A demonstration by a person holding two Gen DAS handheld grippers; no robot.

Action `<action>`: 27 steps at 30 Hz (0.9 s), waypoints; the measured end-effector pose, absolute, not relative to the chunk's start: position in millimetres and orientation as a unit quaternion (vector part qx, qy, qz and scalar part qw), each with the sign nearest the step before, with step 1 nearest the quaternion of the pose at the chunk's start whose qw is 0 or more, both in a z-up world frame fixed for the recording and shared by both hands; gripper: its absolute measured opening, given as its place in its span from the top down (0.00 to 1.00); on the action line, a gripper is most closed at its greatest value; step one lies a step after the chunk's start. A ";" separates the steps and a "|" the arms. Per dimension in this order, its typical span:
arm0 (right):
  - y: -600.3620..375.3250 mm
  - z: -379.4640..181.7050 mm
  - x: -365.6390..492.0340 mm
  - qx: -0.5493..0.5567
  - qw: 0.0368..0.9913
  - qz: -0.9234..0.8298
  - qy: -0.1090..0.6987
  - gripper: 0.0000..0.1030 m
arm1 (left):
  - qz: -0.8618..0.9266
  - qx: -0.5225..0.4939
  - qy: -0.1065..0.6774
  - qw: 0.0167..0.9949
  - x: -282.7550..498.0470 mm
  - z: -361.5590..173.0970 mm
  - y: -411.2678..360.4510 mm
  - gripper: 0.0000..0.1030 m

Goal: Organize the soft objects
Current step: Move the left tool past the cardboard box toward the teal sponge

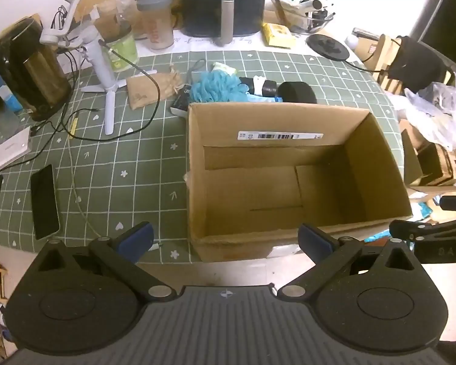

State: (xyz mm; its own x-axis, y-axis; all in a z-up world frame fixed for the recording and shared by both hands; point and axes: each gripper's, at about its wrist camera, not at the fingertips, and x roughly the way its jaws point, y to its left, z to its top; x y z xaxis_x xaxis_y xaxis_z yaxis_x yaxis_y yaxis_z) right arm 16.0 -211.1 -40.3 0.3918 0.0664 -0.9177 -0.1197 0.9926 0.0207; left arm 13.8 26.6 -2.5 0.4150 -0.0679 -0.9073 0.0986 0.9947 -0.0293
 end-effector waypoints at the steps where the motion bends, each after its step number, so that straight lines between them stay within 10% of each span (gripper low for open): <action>1: -209.6 -39.6 15.9 -0.024 0.835 0.054 0.548 0.00 | -0.052 0.014 0.539 0.841 14.9 -2.8 28.7 0.00; 27: -188.8 -33.5 21.8 -0.011 0.838 0.031 0.545 0.00 | -0.133 -0.020 0.573 0.809 37.3 -28.9 80.8 0.00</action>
State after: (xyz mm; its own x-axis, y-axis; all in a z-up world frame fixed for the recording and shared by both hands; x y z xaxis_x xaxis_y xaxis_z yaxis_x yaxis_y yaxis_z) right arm 21.8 -188.8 -33.5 0.4044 0.0409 -0.9137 -0.0646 0.9978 0.0161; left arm 37.3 80.8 -28.9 0.3088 -0.2373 -0.9210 0.1924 0.9639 -0.1839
